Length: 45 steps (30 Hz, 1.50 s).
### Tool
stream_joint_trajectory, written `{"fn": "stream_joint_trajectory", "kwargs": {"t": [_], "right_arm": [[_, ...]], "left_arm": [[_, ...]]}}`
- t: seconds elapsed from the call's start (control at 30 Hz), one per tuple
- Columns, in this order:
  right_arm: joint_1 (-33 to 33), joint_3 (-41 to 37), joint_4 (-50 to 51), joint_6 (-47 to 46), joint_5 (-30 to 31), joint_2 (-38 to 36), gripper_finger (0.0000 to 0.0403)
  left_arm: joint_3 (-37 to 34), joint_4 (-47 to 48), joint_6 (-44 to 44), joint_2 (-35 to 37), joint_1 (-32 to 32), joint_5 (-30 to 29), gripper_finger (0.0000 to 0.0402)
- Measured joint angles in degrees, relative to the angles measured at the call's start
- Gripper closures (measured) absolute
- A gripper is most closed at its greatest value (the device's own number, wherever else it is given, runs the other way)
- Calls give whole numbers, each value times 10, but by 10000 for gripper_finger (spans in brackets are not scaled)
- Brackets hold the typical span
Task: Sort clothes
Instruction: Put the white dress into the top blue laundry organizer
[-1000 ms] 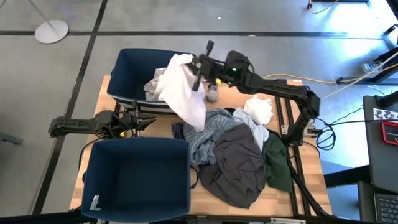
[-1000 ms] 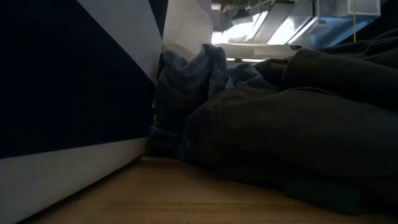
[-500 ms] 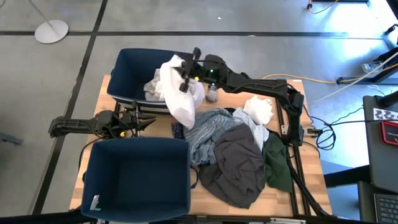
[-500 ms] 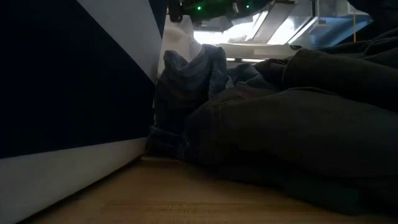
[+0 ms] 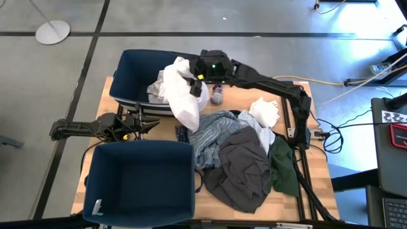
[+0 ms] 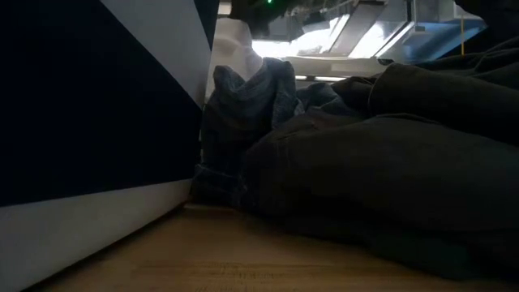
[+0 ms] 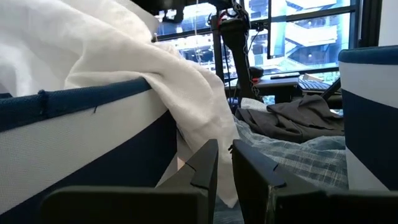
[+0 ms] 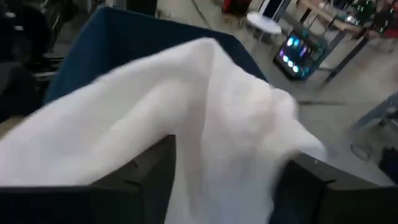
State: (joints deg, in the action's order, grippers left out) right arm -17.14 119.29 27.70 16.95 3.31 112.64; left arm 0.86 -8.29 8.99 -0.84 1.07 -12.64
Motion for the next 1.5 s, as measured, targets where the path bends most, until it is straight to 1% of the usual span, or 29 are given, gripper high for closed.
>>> {"fn": "stream_joint_trajectory", "kwargs": {"t": [0.13, 0.27, 0.3, 0.5, 0.67, 0.77, 0.83, 0.93, 1.1, 1.2, 1.3, 1.37, 1.43, 1.5], "right_arm": [[13, 85, 145, -8, 20, 0, 151], [28, 158, 282, -35, 24, 0, 148], [33, 156, 299, -41, 28, -8, 149], [59, 102, 378, -64, 60, -63, 158], [71, 33, 388, -89, 62, -90, 161], [71, -42, 372, -91, 62, -113, 162], [70, -111, 334, -89, 62, -132, 162], [54, -232, 251, -76, 61, -171, 162], [20, -420, 52, -57, 47, -242, 162], [1, -520, -86, -47, 47, -253, 162], [-9, -601, -247, -49, 40, -248, 162], [-10, -638, -351, -50, 28, -234, 162], [-8, -663, -415, -50, 18, -217, 162], [-4, -669, -461, -51, 1, -199, 162]], "left_arm": [[0, 2, 0, 0, 0, 0, 361], [0, 2, 0, 0, 0, 0, 361], [0, 2, -1, 0, 0, 0, 361], [0, 2, -11, 0, 0, 0, 361], [0, 2, -10, 0, 0, 0, 361], [0, 2, -11, 0, 0, 0, 361], [0, 2, -11, 0, 0, 0, 361], [0, 3, -11, 0, 0, 0, 361], [0, 4, -10, 0, 0, 0, 361], [0, 4, 2, 0, 0, -2, 361], [0, 4, 4, 0, 0, -5, 361], [0, 4, 4, 0, 0, -6, 361], [0, 4, 4, 0, 0, -7, 361], [0, 4, 4, 0, 0, -8, 361]]}}
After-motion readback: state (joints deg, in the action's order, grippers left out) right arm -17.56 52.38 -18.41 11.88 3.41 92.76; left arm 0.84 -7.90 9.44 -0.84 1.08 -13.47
